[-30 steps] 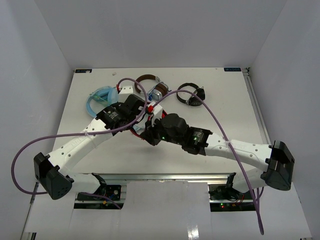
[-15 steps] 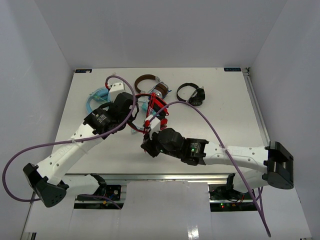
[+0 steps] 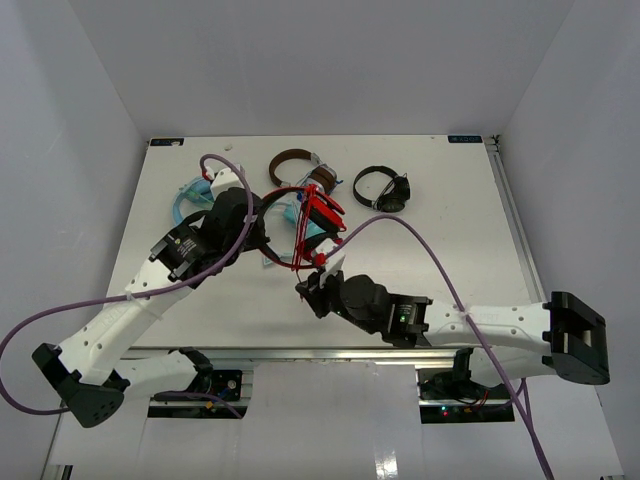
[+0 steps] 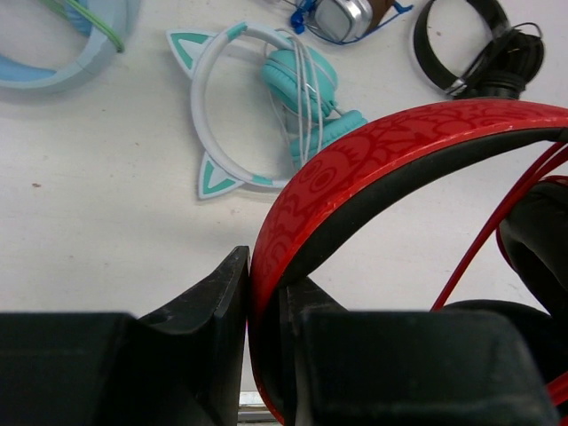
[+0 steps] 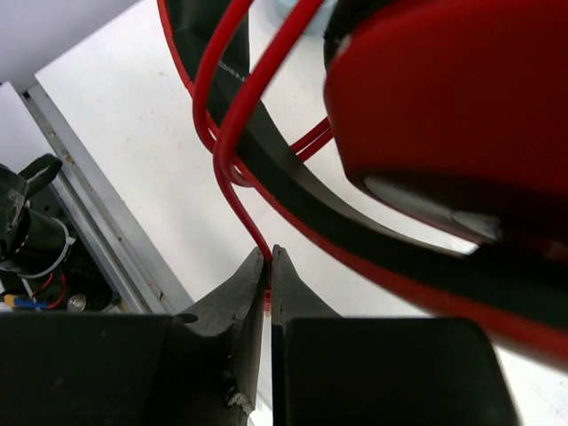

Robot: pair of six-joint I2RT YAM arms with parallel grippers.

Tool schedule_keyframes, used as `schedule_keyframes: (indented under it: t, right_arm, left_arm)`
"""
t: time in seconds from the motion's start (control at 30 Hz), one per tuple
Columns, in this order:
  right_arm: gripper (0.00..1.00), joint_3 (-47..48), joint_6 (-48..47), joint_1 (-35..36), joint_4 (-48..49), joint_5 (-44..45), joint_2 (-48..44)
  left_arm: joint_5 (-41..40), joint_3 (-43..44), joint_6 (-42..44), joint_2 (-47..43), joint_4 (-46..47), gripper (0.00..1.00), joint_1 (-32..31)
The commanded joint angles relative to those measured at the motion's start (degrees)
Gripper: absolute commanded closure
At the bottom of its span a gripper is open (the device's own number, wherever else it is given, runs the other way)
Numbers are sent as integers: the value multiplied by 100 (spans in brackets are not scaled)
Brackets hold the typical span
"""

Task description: Wrap the headphones

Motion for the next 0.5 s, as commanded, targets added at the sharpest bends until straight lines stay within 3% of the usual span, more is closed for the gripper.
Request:
schedule_keyframes:
  t: [0.0,0.2,0.47]
  right_arm:
    - [92,-641,-417,130,1168,492,-394]
    - [91,-1178,-713,212,2046,631,-688]
    - [85,-1343,-790,305,2407,958,-659]
  left_arm:
    - [776,21,-284,-307,750,100,33]
    - [1390,-228,-179,-296,1079,100,30]
    - [1217,-306,-205,-220,1123,100,29]
